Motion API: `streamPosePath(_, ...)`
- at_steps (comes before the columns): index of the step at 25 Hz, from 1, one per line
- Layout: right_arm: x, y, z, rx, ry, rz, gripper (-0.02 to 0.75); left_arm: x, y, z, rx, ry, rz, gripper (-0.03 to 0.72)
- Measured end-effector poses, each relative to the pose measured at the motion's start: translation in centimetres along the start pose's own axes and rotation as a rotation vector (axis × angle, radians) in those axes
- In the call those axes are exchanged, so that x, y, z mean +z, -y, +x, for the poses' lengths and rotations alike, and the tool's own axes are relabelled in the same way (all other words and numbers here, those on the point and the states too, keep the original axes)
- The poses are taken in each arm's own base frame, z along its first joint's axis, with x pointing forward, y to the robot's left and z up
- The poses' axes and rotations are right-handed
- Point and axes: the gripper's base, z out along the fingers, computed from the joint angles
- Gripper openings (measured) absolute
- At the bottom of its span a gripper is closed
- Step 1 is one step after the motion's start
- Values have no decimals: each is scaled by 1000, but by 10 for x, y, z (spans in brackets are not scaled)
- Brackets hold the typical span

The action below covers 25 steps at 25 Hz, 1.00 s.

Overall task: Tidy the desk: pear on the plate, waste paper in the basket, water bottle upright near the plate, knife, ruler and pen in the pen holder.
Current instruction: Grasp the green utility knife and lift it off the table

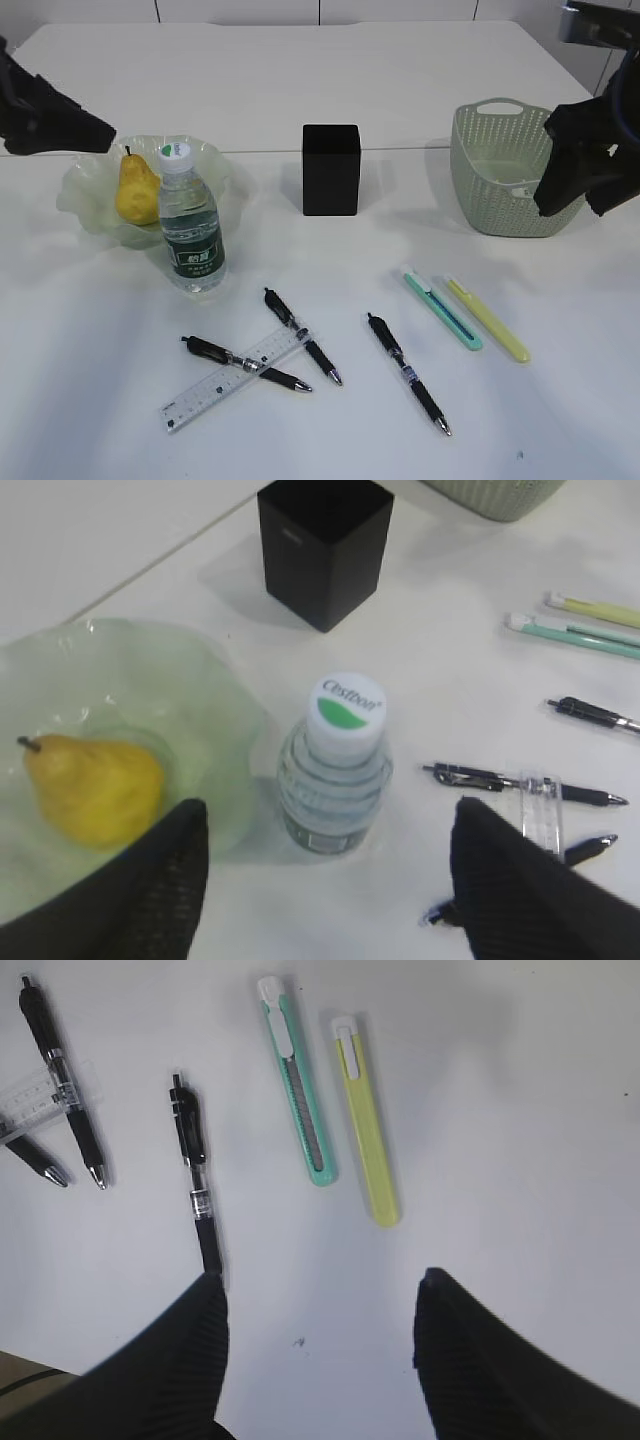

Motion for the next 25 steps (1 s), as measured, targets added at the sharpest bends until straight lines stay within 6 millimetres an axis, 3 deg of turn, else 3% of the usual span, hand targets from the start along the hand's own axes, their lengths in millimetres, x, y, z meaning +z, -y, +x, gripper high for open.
streamPosePath(9,0,0,0,-1,1,2,438,-37,9,9,-186,-202,-154,530)
streamPosePath(17,1,-2,-4,-23,43,27,438,-48,13,28,-393,-417,-213,529)
streamPosePath(25,23,-37,-14,-168,50,98,436,-58,4,41,-558,-546,-413,529)
